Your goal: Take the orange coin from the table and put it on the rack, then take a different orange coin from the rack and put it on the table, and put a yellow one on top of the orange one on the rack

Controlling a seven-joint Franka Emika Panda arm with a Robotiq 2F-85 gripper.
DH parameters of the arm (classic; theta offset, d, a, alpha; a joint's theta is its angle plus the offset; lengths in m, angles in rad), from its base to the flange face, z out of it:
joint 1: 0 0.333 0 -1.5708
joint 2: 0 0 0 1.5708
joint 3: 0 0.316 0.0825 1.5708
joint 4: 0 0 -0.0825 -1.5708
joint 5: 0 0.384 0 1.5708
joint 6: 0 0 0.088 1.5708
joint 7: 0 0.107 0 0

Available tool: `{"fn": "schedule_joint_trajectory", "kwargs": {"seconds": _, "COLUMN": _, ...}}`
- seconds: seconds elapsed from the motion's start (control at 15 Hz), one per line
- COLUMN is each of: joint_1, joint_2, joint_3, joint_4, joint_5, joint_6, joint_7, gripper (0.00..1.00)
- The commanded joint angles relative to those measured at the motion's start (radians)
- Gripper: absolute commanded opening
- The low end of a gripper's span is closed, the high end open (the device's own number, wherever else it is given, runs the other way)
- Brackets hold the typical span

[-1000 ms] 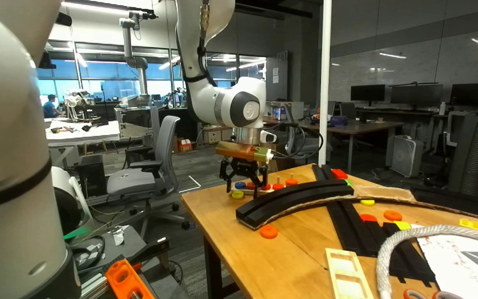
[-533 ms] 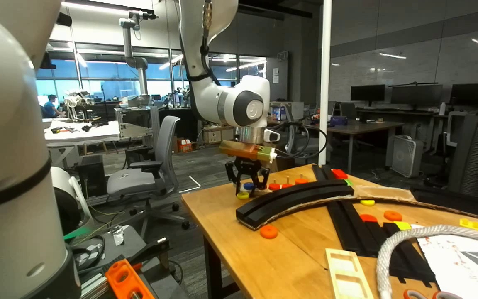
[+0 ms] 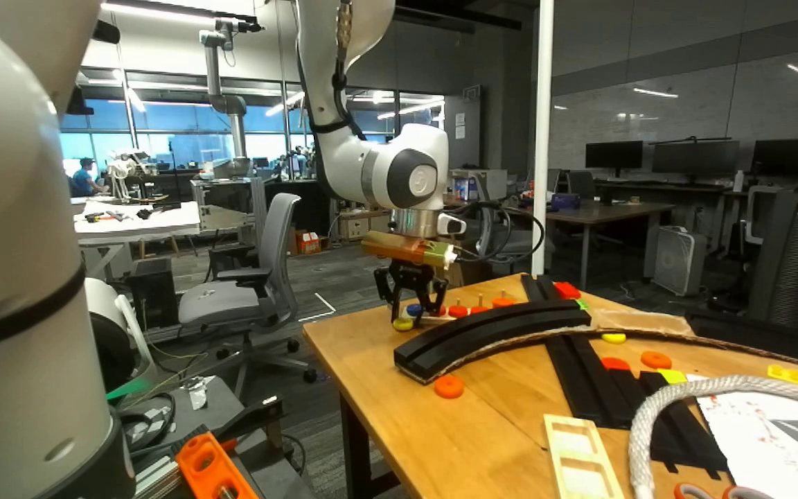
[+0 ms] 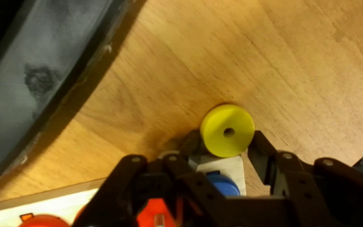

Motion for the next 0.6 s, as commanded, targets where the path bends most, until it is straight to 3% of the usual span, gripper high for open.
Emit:
{"fn": "schedule_joint_trajectory", "kwargs": {"seconds": 0.0, "joint_1": 0.020, "joint_2": -0.057, "joint_3": -0.017, "joint_4": -0.004, "joint_5": 0.002, "joint_6": -0.043, "joint_7": 0.081, "gripper": 0.23}}
{"fn": "schedule_joint_trajectory", "kwargs": {"seconds": 0.53, "joint_1": 0.044, "joint_2": -0.089, "joint_3": -0.069, "joint_4": 0.044, "joint_5": -0.059, "joint_6": -0.080, "joint_7": 0.185, "gripper": 0.23}}
